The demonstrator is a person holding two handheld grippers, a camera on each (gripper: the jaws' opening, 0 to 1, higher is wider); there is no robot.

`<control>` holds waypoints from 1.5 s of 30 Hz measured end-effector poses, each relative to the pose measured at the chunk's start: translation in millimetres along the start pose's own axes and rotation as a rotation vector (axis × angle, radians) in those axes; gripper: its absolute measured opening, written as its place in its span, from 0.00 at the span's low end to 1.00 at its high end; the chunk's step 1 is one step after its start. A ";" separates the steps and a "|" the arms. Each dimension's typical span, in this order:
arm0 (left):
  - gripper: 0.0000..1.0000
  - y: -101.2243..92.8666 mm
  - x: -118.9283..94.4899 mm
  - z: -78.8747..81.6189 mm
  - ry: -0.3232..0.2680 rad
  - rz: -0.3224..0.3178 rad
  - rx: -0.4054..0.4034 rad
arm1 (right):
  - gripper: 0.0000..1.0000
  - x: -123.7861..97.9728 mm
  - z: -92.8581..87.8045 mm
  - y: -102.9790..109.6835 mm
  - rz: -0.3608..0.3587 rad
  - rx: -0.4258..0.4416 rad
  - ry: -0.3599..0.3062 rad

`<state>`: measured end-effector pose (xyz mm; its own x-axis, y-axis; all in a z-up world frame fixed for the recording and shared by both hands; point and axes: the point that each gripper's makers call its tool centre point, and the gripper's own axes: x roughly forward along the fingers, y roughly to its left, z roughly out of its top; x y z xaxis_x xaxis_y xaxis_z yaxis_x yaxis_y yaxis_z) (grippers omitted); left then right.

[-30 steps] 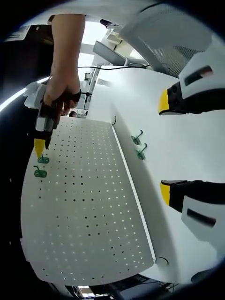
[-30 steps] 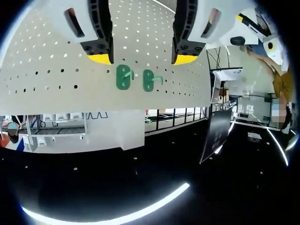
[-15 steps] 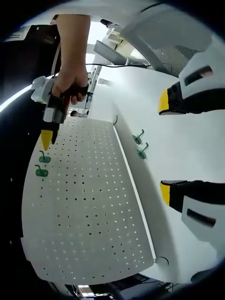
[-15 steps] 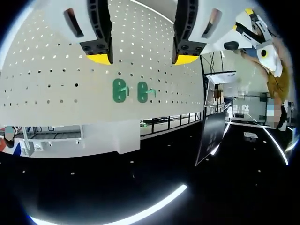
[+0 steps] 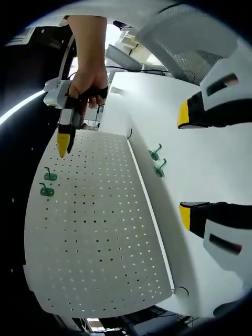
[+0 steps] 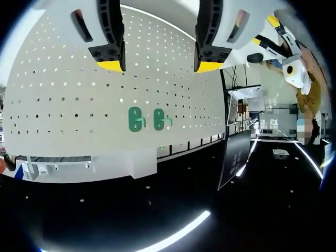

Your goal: Insert the hook assembly into the mounting plate slot until the hook locks in place.

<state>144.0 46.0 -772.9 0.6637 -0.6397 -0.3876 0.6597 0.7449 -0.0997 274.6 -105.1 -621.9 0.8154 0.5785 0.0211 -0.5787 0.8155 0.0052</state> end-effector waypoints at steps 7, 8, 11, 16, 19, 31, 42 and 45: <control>0.58 1.4 -0.3 0.7 -0.004 0.003 -0.007 | 0.53 -14.1 -15.1 -2.4 0.001 0.006 0.035; 0.58 1.7 -0.3 0.6 -0.003 0.004 -0.006 | 0.53 -15.4 -16.6 -2.1 0.001 0.008 0.039; 0.58 1.7 -0.4 0.5 -0.003 0.005 -0.007 | 0.53 -19.7 -21.5 -0.4 0.004 0.009 0.052; 0.58 3.3 -1.0 0.5 -0.004 0.011 -0.010 | 0.53 -28.5 -33.8 1.8 0.012 0.016 0.080; 0.58 4.2 -1.0 0.4 -0.005 0.014 -0.013 | 0.53 -32.0 -39.2 1.5 0.009 0.022 0.090; 0.59 3.6 -1.2 1.0 -0.007 0.015 -0.016 | 0.53 -45.6 -55.0 6.9 0.016 0.038 0.125; 0.59 3.5 -1.4 0.9 -0.005 0.016 -0.013 | 0.54 -59.0 -73.4 13.8 0.037 0.048 0.174; 0.59 3.0 -1.1 1.0 -0.005 0.014 -0.011 | 0.54 -62.2 -76.7 14.5 0.039 0.053 0.182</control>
<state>145.6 48.7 -771.9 0.6746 -0.6300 -0.3846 0.6462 0.7559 -0.1047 216.6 -128.0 -699.8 0.7784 0.6074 -0.1587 -0.6062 0.7929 0.0611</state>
